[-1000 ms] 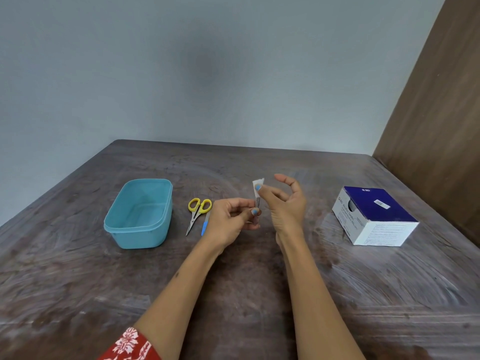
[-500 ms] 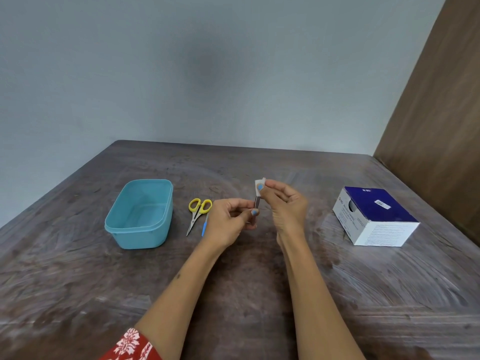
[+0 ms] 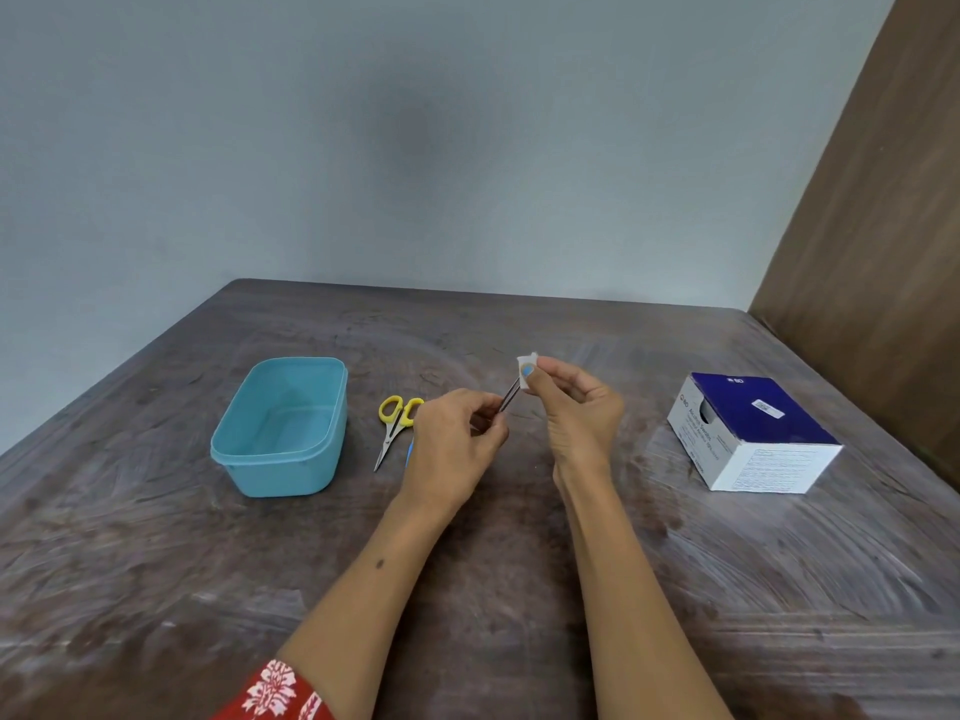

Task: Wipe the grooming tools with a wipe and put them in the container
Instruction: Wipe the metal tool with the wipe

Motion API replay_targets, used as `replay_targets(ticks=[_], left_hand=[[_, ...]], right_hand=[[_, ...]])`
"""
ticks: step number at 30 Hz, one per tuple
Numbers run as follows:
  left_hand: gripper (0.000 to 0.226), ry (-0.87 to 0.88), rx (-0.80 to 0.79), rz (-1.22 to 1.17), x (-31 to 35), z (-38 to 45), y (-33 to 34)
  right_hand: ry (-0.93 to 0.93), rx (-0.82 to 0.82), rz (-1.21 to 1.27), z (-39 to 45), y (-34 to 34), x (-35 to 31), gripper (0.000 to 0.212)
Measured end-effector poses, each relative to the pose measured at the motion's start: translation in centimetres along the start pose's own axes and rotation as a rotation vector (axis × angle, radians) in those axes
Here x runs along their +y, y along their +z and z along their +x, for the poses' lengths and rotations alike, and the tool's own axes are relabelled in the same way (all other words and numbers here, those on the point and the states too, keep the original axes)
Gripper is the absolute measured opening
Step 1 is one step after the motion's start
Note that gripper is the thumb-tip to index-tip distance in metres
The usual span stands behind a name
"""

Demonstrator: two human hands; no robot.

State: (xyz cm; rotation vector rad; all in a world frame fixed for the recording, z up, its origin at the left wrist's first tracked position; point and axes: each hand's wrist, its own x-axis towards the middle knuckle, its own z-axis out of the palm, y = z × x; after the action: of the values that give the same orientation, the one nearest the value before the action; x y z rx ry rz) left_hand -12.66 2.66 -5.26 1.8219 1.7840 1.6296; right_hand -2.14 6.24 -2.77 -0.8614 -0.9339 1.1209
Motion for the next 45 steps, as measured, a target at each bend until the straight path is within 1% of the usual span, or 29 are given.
replay_targets(ticks=[4, 7, 9, 12, 16, 19, 22, 24, 27, 28, 30, 32, 33, 35, 38, 39, 43, 45], left_hand=[[0.014, 0.025, -0.018, 0.015, 0.0, 0.1, 0.0], [0.015, 0.004, -0.012, -0.001, 0.0, 0.1, -0.1], [0.016, -0.051, -0.025, -0.060, 0.1, 0.1, 0.0], [0.021, -0.164, -0.090, -0.158, -0.1, 0.3, 0.3], [0.015, -0.344, -0.123, -0.355, -0.3, 0.5, 0.6], [0.018, -0.419, -0.097, -0.450, -0.2, 0.6, 0.5], [0.013, -0.430, -0.014, -0.430, -0.1, 0.7, 0.4], [0.010, -0.425, 0.047, -0.408, 0.0, 0.7, 0.3], [0.008, -0.390, 0.113, -0.342, 0.1, 0.6, 0.2], [0.006, -0.359, 0.129, -0.298, 0.1, 0.6, 0.1], [0.005, -0.279, 0.144, -0.206, -0.1, 0.5, 0.0], [0.006, -0.214, 0.137, -0.152, -0.1, 0.4, -0.1], [0.006, -0.191, 0.131, -0.138, 0.0, 0.3, -0.2], [0.006, -0.161, 0.119, -0.130, 0.3, 0.2, -0.3], [0.006, -0.128, 0.104, -0.122, 0.6, 0.0, -0.3], [0.006, -0.118, 0.109, -0.115, 0.6, 0.1, -0.3], [0.005, -0.091, 0.155, -0.077, 0.2, 0.2, -0.4], [0.005, -0.080, 0.146, -0.077, 0.2, 0.2, -0.4]], right_hand=[[-0.002, 0.016, 0.022, 0.0, 0.0, 0.0, 0.013], [0.012, -0.002, 0.015, -0.1, 0.0, 0.1, 0.013], [0.016, 0.010, 0.033, -0.1, 0.0, 0.0, 0.014], [0.014, 0.070, 0.126, 0.2, -0.2, -0.3, 0.015], [0.012, 0.113, 0.190, 0.3, -0.3, -0.5, 0.014], [0.019, 0.131, 0.210, 0.2, -0.2, -0.4, 0.014], [-0.008, 0.214, 0.220, 0.4, -0.4, -0.4, 0.015], [-0.075, 0.208, 0.135, 0.4, -0.3, -0.4, 0.015], [-0.219, 0.057, -0.153, -0.1, 0.0, 0.2, 0.019], [-0.287, 0.000, -0.276, -0.3, 0.1, 0.6, 0.018], [-0.490, -0.090, -0.531, -0.5, 0.1, 1.3, 0.016], [-0.670, -0.127, -0.698, -0.5, 0.1, 1.8, 0.014], [-0.708, -0.132, -0.748, -0.5, 0.1, 2.0, 0.014], [-0.719, -0.093, -0.802, -0.3, -0.1, 2.3, 0.013], [-0.748, 0.016, -0.835, -0.1, -0.3, 2.6, 0.012], [-0.769, 0.023, -0.843, -0.2, -0.3, 2.5, 0.013], [-0.834, -0.046, -0.890, -0.7, 0.2, 2.5, 0.010], [-0.810, -0.001, -0.909, -0.5, 0.2, 2.6, 0.010]])
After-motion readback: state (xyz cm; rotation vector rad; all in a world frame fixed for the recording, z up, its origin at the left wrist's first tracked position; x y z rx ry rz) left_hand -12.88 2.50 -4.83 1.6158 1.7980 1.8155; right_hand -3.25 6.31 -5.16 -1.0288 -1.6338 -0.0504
